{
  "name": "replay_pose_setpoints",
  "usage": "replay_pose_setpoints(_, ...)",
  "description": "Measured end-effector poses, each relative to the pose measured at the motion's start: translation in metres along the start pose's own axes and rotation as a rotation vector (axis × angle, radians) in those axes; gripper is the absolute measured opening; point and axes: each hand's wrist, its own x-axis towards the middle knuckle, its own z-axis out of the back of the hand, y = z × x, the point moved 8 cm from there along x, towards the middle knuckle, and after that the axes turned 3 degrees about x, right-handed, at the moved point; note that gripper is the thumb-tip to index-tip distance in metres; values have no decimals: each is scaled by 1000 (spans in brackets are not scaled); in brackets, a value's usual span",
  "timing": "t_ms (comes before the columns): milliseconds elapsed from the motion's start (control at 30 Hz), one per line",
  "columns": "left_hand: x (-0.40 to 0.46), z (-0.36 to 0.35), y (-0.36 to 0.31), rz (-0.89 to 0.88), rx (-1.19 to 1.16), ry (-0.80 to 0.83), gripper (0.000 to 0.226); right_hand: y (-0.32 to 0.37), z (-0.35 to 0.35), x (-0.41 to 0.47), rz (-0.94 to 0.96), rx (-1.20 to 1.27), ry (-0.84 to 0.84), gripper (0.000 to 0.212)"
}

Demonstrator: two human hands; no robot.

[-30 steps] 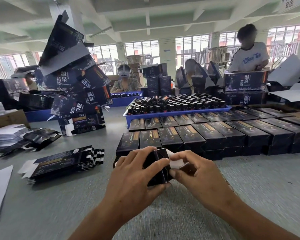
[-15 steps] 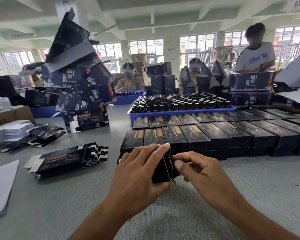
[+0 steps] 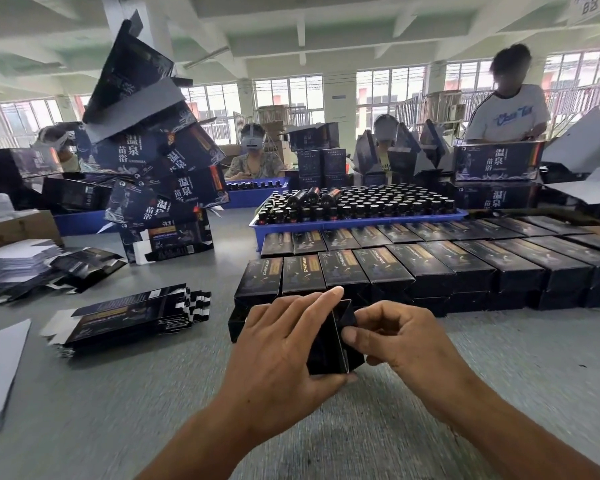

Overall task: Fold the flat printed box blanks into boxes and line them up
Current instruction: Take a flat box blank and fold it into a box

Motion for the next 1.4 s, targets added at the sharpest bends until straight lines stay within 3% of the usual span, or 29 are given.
replay_pose_setpoints(100,0,2,2,17,3,-14,97,1,0,-1,-1,-8,12,13)
replay_pose_setpoints(267,-1,1,-3,-6,27,-29,96,4,-13,-6,29,-119,90,58)
replay_pose_setpoints(400,-2,-3,-8,-47,9,-45,89,14,-13,-7,153,-146,11,40)
replay_pose_setpoints(533,-2,4,1,61,-14,-115,76,9,11,0,77,12,-203,21)
replay_pose_setpoints(633,-5,11,13,193,-98,-222,57,5,22,3,36,117,-267,37)
replay_pose_setpoints(733,-8,13,37,438,-329,-246,45,-3,21,6,-1,184,-255,37)
replay_pose_setpoints(800,-11,6,50,610,-651,-230,37,-11,15,7,-45,243,-199,39)
replay_pose_setpoints(900,-10,-15,57,742,-1151,-200,37,-17,2,7,-110,163,-64,58)
replay_pose_setpoints(1000,-10,-18,61,743,-1210,-195,40,-12,-8,2,-109,79,39,49)
replay_pose_setpoints(1133,-10,-18,56,656,-1178,-140,52,4,1,-2,8,11,-72,55)
replay_pose_setpoints(1200,-9,-20,48,605,-1147,-92,56,16,4,-3,87,10,-107,47)
replay_pose_setpoints(1400,-8,-26,39,570,-1090,24,51,23,1,-5,164,-102,-56,46)
